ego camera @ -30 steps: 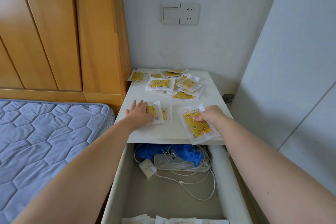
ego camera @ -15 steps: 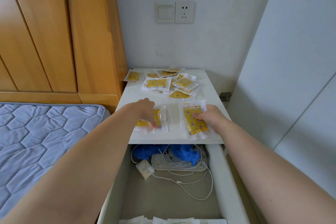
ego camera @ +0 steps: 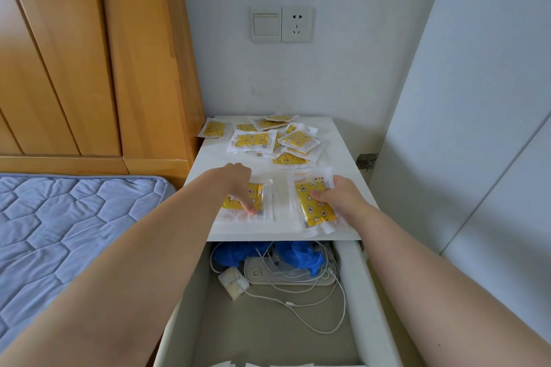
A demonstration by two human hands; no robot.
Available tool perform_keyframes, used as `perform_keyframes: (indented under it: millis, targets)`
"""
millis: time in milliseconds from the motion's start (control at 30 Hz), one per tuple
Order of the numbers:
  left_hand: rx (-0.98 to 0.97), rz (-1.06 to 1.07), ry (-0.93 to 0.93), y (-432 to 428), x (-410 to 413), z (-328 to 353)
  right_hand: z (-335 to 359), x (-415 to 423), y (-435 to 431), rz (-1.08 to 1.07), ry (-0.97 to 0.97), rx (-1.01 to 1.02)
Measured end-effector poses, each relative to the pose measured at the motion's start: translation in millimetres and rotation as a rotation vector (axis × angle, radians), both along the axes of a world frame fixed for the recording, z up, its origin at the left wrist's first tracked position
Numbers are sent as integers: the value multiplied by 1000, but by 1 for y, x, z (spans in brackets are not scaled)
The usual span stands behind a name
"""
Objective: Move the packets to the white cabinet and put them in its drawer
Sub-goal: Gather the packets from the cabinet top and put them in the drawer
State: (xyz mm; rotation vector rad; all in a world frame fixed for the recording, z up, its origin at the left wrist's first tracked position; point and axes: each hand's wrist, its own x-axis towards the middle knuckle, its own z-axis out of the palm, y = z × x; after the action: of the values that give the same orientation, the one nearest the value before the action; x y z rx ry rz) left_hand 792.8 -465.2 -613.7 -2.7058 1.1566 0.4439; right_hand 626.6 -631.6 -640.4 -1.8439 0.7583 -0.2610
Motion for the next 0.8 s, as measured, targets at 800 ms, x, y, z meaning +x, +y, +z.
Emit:
perform_keyframes:
  millis: [800]
  targets:
    - [-495, 342, 284, -5, -57, -6, -11, -16, 11, -132, -108, -155]
